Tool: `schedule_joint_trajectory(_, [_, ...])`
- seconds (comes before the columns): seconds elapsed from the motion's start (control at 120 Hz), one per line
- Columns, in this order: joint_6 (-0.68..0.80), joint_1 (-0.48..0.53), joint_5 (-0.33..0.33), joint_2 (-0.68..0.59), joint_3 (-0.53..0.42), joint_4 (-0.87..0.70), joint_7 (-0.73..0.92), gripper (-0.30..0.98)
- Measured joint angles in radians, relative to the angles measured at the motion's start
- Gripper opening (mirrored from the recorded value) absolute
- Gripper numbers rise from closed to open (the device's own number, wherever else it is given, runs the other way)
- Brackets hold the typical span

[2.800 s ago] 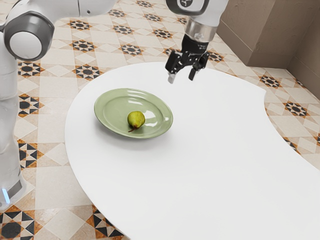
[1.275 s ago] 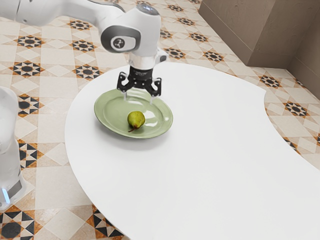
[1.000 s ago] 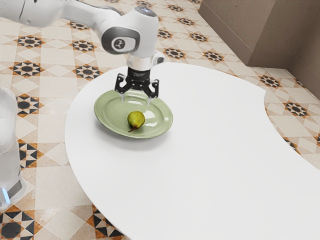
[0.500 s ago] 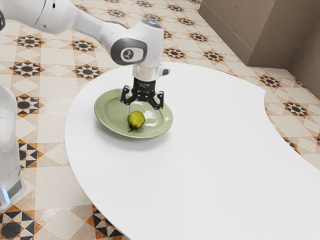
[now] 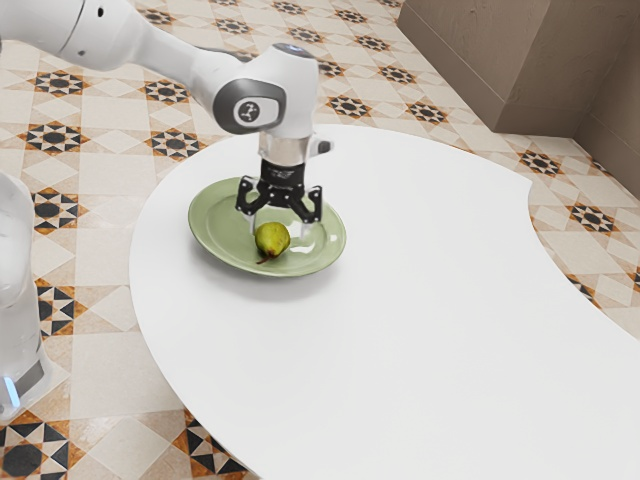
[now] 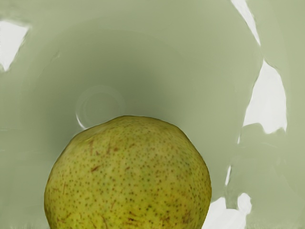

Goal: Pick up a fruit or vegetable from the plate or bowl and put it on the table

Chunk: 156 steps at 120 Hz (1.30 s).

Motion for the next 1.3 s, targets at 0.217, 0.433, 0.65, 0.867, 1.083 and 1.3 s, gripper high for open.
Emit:
schedule_joint_trajectory(0.217, [0.007,0.026,-0.035,0.037,0.002,0.0,0.003,0.69])
schedule_joint_trajectory(0.433, [0.018,0.034,-0.055,0.055,0.002,0.0,0.006,0.69])
schedule_joint_trajectory(0.65, [0.022,0.044,-0.074,0.075,0.003,0.0,0.008,0.69])
schedule_joint_trajectory(0.867, [0.023,0.044,-0.089,0.082,0.005,0.0,0.008,0.52])
schedule_joint_trajectory(1.083, [0.023,0.054,-0.091,0.084,0.005,-0.001,0.006,0.38])
schedule_joint_trajectory(1.3, [0.021,0.052,-0.083,0.067,0.002,0.008,0.0,0.33])
